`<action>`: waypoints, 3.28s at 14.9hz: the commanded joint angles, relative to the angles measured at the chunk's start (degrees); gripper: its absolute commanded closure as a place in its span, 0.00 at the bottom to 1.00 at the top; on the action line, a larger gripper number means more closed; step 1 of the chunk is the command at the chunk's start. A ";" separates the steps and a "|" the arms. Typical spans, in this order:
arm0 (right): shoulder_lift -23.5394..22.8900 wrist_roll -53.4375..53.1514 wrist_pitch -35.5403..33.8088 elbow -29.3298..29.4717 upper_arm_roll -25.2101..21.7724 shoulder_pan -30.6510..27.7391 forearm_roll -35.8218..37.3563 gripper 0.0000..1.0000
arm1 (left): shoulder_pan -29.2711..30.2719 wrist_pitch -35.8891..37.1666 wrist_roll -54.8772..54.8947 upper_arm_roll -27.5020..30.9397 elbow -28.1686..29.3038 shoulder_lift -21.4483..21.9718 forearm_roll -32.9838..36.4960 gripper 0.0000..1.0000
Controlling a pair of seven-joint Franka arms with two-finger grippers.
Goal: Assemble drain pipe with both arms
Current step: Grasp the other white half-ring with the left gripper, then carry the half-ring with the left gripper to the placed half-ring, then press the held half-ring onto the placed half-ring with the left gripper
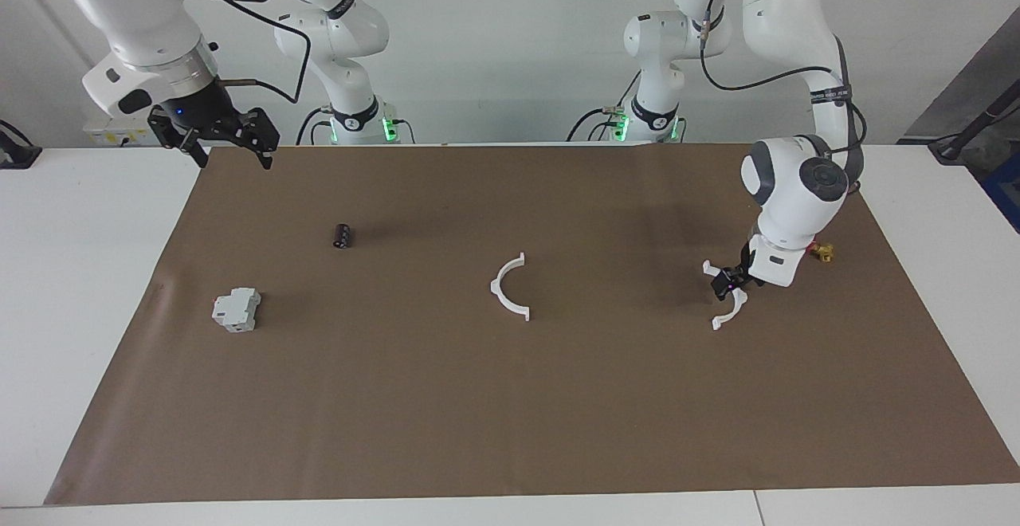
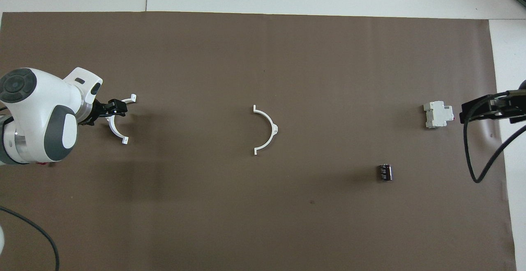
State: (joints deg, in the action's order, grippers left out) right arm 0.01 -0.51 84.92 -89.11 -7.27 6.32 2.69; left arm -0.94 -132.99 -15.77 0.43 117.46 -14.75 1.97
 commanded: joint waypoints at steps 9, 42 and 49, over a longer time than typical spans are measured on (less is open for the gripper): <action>0.78 1.30 0.69 -1.24 0.42 -0.52 0.91 0.00 | -0.21 -3.42 0.21 -0.08 3.83 1.66 -0.21 0.46; 0.78 1.22 1.48 -1.33 0.24 -0.78 -3.22 0.00 | -34.91 -3.15 -40.74 -0.52 -4.26 -4.23 -0.57 1.00; 0.78 1.22 1.48 -1.33 0.24 -0.78 -3.13 0.00 | -36.24 -4.11 -41.80 -0.34 -3.38 -4.49 -0.57 1.00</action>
State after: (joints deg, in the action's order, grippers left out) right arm 0.01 -0.51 85.22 -89.18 -7.27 6.29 0.57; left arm -35.93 -135.35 -56.75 -0.99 113.33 -19.08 1.93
